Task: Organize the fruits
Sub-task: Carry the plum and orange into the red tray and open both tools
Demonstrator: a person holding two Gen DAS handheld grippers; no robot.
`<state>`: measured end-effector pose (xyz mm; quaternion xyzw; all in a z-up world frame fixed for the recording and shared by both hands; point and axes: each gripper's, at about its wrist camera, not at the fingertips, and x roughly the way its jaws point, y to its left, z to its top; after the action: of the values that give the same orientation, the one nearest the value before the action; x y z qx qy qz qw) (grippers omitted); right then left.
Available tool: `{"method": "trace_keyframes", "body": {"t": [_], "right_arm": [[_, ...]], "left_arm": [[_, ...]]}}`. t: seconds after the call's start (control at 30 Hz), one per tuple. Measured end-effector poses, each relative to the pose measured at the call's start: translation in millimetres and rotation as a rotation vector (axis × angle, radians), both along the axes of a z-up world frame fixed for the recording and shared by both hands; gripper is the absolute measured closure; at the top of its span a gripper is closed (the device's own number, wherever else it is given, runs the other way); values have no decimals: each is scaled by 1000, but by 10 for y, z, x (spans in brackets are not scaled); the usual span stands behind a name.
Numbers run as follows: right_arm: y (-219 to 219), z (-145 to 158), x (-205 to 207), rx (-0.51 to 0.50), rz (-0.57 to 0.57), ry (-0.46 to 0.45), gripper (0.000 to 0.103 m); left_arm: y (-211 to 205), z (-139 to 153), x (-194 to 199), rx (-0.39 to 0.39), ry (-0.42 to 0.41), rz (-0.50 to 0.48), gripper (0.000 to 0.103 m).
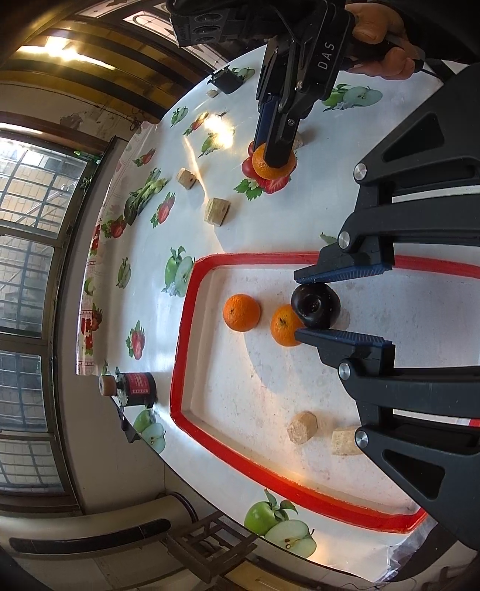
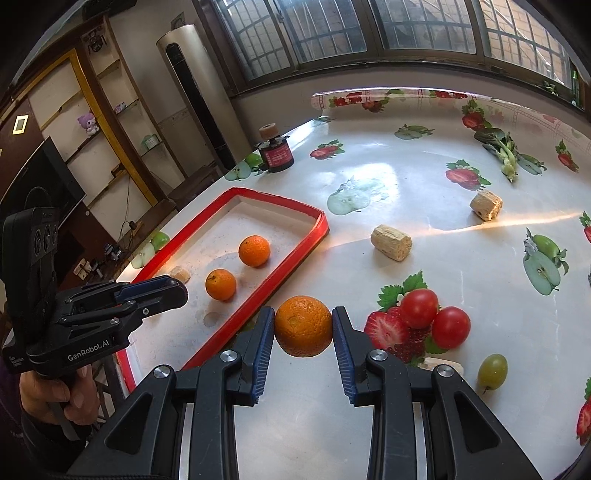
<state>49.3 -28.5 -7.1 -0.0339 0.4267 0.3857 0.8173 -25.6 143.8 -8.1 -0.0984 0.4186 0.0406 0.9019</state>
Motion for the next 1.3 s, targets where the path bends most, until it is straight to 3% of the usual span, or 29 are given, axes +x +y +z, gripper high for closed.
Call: {"method": "trace_keyframes", "body": {"t": [0.53,0.93,1.3], "right_arm": [[492,-5,-168,-20,102,-7,71],[929,-93,-454,-49,223,-9,71],[1280,-244,-602,-98,302,0,71]], "left_arm": [[543,-34,-241,0,7,111,82],[908,-113,-655,-17,18,202,82],[962,-284,-724,-25,59,205,82]]}}
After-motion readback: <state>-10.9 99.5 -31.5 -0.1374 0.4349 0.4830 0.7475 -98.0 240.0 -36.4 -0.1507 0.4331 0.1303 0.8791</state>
